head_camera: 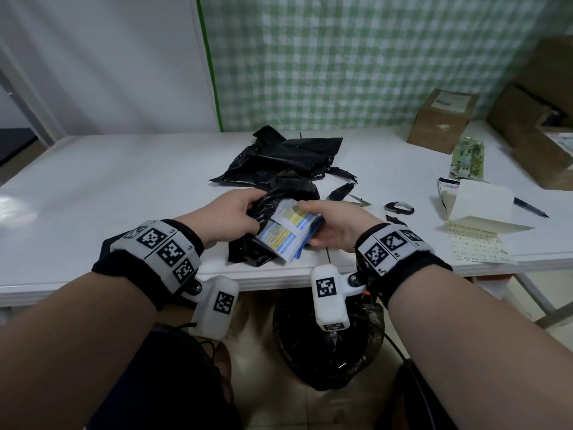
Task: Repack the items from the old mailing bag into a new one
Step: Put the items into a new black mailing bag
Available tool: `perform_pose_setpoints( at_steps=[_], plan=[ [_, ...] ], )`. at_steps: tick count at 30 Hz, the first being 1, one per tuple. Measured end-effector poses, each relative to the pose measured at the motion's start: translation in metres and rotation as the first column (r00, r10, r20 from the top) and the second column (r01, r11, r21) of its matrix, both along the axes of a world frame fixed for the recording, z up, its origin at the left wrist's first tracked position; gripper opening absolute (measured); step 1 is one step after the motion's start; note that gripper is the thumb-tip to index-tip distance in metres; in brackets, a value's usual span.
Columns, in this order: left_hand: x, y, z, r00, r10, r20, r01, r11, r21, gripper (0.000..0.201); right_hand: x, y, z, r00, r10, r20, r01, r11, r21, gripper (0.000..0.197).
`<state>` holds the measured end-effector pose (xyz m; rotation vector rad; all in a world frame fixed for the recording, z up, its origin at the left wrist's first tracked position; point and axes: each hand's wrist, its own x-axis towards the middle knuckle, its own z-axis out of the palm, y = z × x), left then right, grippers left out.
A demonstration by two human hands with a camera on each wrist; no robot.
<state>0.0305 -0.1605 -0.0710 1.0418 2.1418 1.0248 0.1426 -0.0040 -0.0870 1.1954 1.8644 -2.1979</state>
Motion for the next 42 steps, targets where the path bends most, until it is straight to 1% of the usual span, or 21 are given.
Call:
perform_pose_setpoints(
  at_steps=[2, 4, 6, 8, 9, 11, 12, 14, 16, 18, 19, 21, 24, 26, 29, 32, 34, 36, 38, 40, 42],
  plan=[
    [0.0, -0.004, 0.001, 0.994, -0.034, 0.106, 0.03, 0.999, 0.037, 0.057, -0.006, 0.0, 0.0, 0.995, 0.082, 0.054, -0.086, 0.994, 0.068, 0.01],
    [-0.001, -0.007, -0.001, 0.989, -0.057, 0.138, 0.05, 0.998, 0.05, 0.059, -0.007, -0.002, 0.002, 0.956, 0.254, 0.144, -0.261, 0.965, 0.028, 0.003],
    [-0.001, -0.008, -0.001, 0.985, -0.084, 0.152, 0.074, 0.995, 0.069, 0.059, -0.006, -0.007, 0.004, 0.898, 0.399, 0.184, -0.402, 0.915, -0.02, 0.006],
    [0.001, -0.007, -0.001, 0.982, -0.109, 0.154, 0.096, 0.992, 0.085, 0.058, -0.007, -0.013, 0.003, 0.869, 0.453, 0.201, -0.465, 0.885, 0.015, 0.01],
    [0.002, -0.007, -0.001, 0.983, -0.11, 0.15, 0.097, 0.991, 0.092, 0.058, -0.008, -0.017, 0.001, 0.875, 0.442, 0.195, -0.458, 0.888, 0.043, 0.013],
    [0.004, -0.006, 0.0, 0.989, -0.093, 0.116, 0.083, 0.992, 0.095, 0.053, -0.011, -0.019, -0.004, 0.901, 0.392, 0.184, -0.412, 0.907, 0.086, 0.015],
    [0.003, -0.006, 0.0, 0.996, -0.068, 0.06, 0.063, 0.995, 0.081, 0.047, -0.011, -0.02, -0.005, 0.909, 0.375, 0.183, -0.396, 0.914, 0.09, 0.013],
    [-0.002, -0.006, -0.004, 0.983, 0.021, -0.18, -0.021, 1.0, 0.004, 0.034, -0.01, -0.017, -0.005, 0.924, 0.344, 0.166, -0.358, 0.932, 0.059, 0.01],
    [-0.012, -0.009, -0.011, 0.901, 0.12, -0.416, -0.166, 0.983, -0.077, 0.029, -0.006, -0.014, -0.004, 0.944, 0.304, 0.13, -0.31, 0.95, 0.028, 0.012],
    [-0.019, -0.015, -0.017, 0.845, 0.194, -0.498, -0.287, 0.951, -0.117, 0.03, -0.003, -0.011, -0.004, 0.967, 0.244, 0.069, -0.243, 0.97, -0.029, 0.014],
    [-0.022, -0.018, -0.02, 0.84, 0.22, -0.495, -0.322, 0.938, -0.129, 0.029, -0.002, -0.011, -0.003, 0.977, 0.209, 0.033, -0.207, 0.976, -0.061, 0.015],
    [-0.023, -0.022, -0.024, 0.871, 0.237, -0.431, -0.327, 0.933, -0.148, 0.023, -0.003, -0.011, -0.004, 0.992, 0.124, -0.034, -0.127, 0.987, -0.101, 0.013],
    [-0.018, -0.023, -0.025, 0.921, 0.211, -0.327, -0.258, 0.96, -0.108, 0.02, -0.008, -0.014, -0.006, 0.995, -0.03, -0.09, 0.021, 0.995, -0.099, 0.009],
    [-0.012, -0.021, -0.02, 0.938, 0.17, -0.302, -0.196, 0.979, -0.057, 0.019, -0.011, -0.017, -0.009, 0.988, -0.122, -0.091, 0.115, 0.99, -0.081, 0.01],
    [-0.003, -0.016, -0.014, 0.928, 0.06, -0.367, -0.106, 0.989, -0.105, 0.019, -0.017, -0.021, -0.011, 0.972, -0.216, -0.092, 0.206, 0.973, -0.107, 0.012],
    [0.004, -0.014, -0.014, 0.881, 0.013, -0.472, -0.075, 0.991, -0.112, 0.013, -0.022, -0.023, -0.013, 0.948, -0.295, -0.119, 0.275, 0.948, -0.159, 0.013],
    [0.009, -0.012, -0.014, 0.886, -0.007, -0.463, -0.048, 0.993, -0.106, 0.008, -0.026, -0.024, -0.014, 0.931, -0.34, -0.133, 0.314, 0.932, -0.183, 0.01],
    [0.013, -0.009, -0.013, 0.929, 0.009, -0.37, -0.041, 0.996, -0.079, 0.008, -0.029, -0.027, -0.015, 0.916, -0.372, -0.15, 0.33, 0.912, -0.242, 0.01],
    [0.016, -0.008, -0.012, 0.971, 0.06, -0.233, -0.072, 0.996, -0.043, 0.011, -0.032, -0.028, -0.015, 0.889, -0.426, -0.169, 0.352, 0.871, -0.343, 0.017],
    [0.016, -0.008, -0.013, 0.985, 0.079, -0.152, -0.088, 0.995, -0.054, 0.02, -0.032, -0.029, -0.013, 0.851, -0.49, -0.187, 0.375, 0.818, -0.436, 0.018],
    [0.016, -0.007, -0.014, 0.993, 0.054, -0.108, -0.063, 0.994, -0.084, 0.029, -0.033, -0.031, -0.011, 0.825, -0.528, -0.202, 0.368, 0.773, -0.517, 0.014]
  ],
)
